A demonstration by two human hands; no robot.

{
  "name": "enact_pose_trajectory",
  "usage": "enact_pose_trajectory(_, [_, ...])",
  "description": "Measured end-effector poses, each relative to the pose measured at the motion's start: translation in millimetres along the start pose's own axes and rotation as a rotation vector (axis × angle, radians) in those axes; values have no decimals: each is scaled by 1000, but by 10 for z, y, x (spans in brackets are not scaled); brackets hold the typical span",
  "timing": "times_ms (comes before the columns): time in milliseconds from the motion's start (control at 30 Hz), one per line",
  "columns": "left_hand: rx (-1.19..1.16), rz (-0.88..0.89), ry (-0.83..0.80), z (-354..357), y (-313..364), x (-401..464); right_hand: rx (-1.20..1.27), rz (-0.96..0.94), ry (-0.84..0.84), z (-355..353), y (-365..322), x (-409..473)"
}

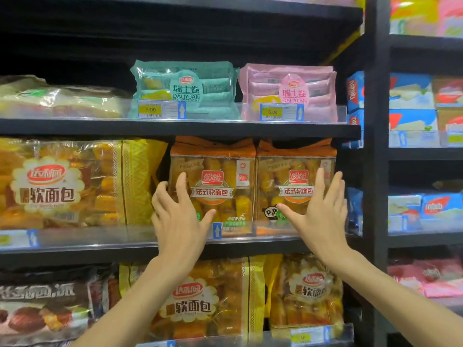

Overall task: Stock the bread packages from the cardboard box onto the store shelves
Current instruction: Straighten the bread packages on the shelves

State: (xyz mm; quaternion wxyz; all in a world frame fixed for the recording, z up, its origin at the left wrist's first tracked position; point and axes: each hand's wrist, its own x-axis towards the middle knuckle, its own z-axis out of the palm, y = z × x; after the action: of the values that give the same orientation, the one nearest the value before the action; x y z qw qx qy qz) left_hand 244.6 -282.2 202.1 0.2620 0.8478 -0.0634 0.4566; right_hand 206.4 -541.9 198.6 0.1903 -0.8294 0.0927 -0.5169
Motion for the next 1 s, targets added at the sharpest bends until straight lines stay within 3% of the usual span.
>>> enact_pose_trajectory(67, [31, 217, 86, -19, 8, -96, -43, -174, 66, 30, -62, -49])
enact_pose_trajectory(167, [149, 454, 38, 86, 159, -217, -107, -270, 56, 120, -215, -84])
enact_pose_trajectory(467, [277, 343, -114, 393, 356, -190, -115, -160, -43, 247, -310, -10])
enact_pose_trajectory(1000, [242, 486, -169, -139, 0, -317, -137, -192, 49, 267, -399, -174])
